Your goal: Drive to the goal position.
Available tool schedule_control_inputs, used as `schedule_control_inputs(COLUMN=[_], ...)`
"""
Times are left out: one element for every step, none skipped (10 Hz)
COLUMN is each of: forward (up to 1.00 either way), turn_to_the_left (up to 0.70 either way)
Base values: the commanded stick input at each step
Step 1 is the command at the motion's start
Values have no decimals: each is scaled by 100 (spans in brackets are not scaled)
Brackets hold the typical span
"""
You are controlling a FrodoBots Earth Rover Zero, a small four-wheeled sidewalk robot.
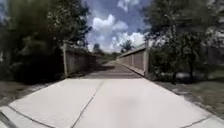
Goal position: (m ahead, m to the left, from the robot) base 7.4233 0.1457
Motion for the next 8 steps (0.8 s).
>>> schedule_control_inputs(forward=[82,84,85,85,85,85,85,85], turn_to_the_left=[0,0,0,0,0,0,0,0])
